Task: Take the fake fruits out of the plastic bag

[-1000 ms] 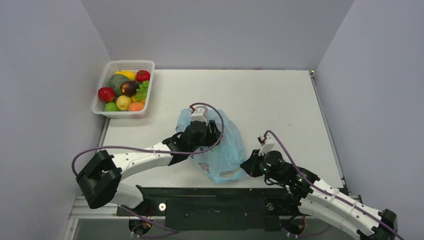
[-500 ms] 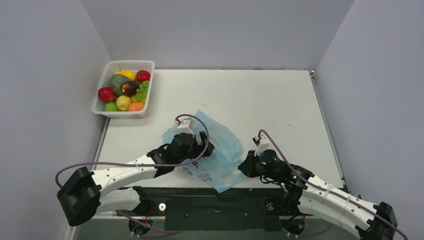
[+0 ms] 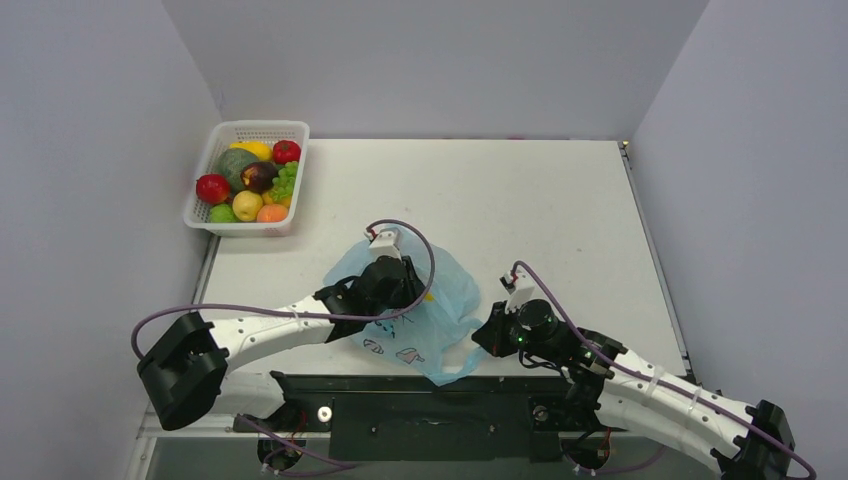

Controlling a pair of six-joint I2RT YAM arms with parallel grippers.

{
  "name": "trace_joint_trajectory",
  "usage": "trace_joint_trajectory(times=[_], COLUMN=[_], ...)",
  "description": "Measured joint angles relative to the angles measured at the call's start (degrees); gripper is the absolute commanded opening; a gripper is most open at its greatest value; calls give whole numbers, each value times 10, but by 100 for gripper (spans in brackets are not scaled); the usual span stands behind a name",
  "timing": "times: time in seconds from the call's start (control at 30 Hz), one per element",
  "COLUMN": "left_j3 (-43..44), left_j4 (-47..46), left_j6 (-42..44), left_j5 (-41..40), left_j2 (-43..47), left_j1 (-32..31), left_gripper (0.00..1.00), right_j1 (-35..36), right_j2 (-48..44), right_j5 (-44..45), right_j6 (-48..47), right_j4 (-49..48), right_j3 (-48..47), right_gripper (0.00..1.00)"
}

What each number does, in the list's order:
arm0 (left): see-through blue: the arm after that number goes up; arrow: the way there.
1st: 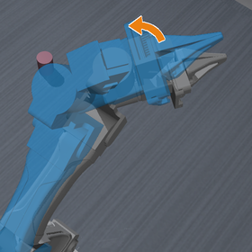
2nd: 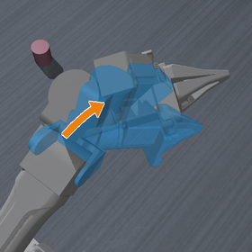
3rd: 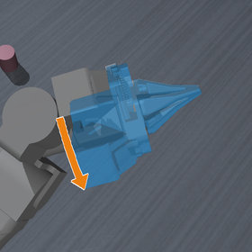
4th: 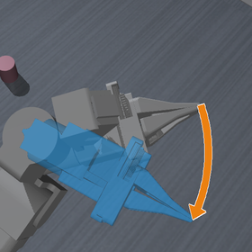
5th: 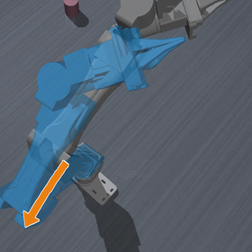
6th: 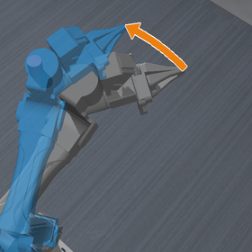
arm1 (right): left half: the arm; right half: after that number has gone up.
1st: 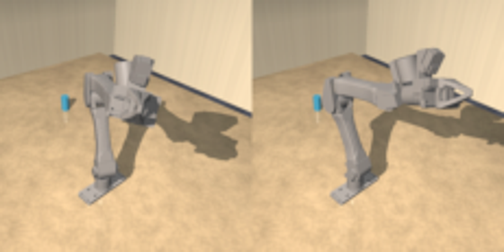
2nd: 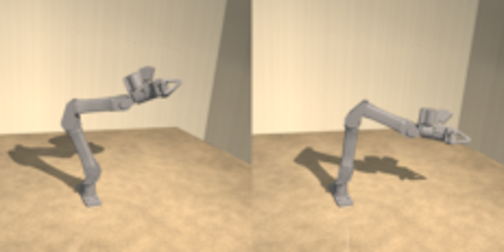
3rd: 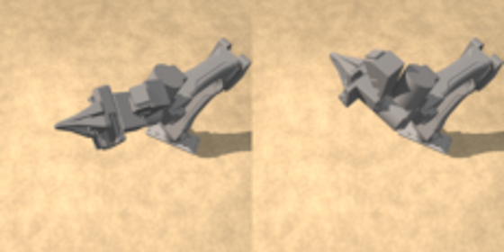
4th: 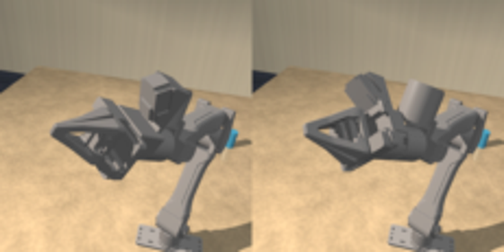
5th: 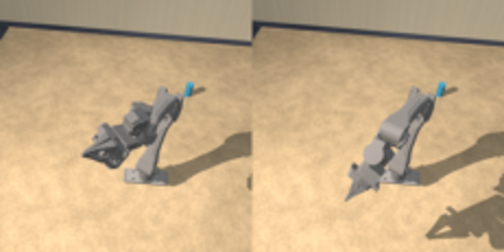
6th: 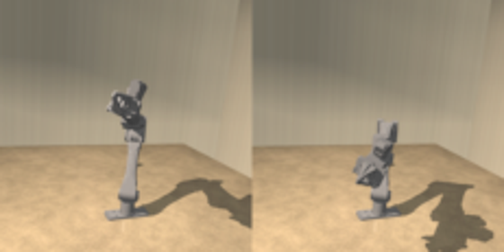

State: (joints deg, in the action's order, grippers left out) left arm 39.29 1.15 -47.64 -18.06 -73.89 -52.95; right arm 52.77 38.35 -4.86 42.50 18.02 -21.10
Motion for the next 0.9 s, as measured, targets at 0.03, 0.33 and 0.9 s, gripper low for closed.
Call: trace_joint_trajectory(times=[0.03,0.33,0.9], left_j3=[2,12,87], left_j4=[-1,-1,-7], left_j6=[0,-14,-19], left_j5=[-6,-60,-93], left_j2=[-4,-36,-199], left_j1=[-3,-17,9], left_gripper=[29,47,64], right_j1=[1,2,2], right_j2=[-1,-4,-25], right_j5=[0,1,0], right_j6=[0,-2,-2], right_j4=[0,0,0], right_j3=[0,-1,-1], right_gripper=[0,0,0])
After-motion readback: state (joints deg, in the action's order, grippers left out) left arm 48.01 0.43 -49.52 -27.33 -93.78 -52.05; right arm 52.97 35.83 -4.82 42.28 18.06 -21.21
